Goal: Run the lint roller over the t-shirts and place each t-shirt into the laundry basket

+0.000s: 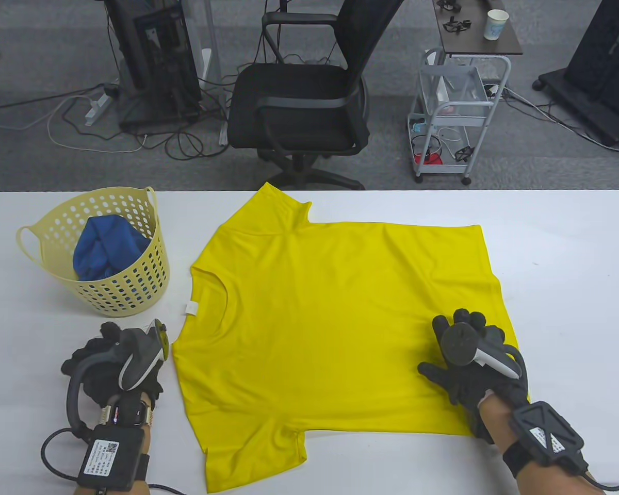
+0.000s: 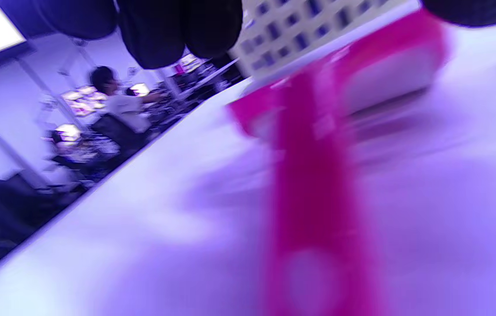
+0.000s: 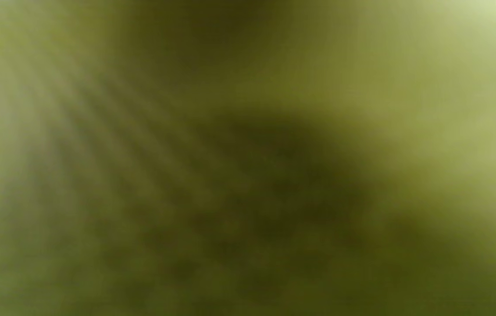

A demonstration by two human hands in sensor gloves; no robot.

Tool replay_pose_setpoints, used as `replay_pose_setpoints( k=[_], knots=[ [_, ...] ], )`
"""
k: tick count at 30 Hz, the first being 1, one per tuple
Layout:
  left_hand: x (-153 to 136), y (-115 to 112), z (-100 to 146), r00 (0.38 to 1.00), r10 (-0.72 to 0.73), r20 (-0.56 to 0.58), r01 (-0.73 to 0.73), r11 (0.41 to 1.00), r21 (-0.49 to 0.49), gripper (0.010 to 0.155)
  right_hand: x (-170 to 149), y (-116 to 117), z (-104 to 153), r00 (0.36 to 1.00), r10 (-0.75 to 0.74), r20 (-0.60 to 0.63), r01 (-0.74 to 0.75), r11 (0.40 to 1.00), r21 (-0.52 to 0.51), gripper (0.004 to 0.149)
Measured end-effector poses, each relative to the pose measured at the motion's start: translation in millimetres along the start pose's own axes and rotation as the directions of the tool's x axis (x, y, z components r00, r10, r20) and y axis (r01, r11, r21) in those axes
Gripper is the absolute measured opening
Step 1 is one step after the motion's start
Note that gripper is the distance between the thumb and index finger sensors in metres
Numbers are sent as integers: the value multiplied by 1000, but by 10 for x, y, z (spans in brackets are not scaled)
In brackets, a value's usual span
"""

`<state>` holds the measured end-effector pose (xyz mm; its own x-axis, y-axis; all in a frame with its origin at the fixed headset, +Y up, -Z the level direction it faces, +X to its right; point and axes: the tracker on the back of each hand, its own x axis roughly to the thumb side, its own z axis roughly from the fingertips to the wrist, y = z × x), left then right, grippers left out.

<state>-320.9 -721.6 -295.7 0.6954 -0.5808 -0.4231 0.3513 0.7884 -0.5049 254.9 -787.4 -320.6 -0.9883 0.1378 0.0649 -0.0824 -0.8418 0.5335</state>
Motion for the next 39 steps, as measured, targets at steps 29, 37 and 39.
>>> replay_pose_setpoints(
  k=[29, 37, 39],
  knots=[
    [106, 643, 1017, 569, 466, 677, -583, 810, -67, 68, -133, 112, -6, 994, -108, 6, 107, 988, 109, 91],
    [1077, 610, 760, 737, 276, 617, -289, 954, -82, 67, -131, 112, -6, 994, -108, 6, 106, 988, 110, 91],
    [1306, 669, 646, 763, 236, 602, -245, 967, -70, 67, -129, 113, -7, 994, -106, 7, 104, 988, 111, 91]
  ],
)
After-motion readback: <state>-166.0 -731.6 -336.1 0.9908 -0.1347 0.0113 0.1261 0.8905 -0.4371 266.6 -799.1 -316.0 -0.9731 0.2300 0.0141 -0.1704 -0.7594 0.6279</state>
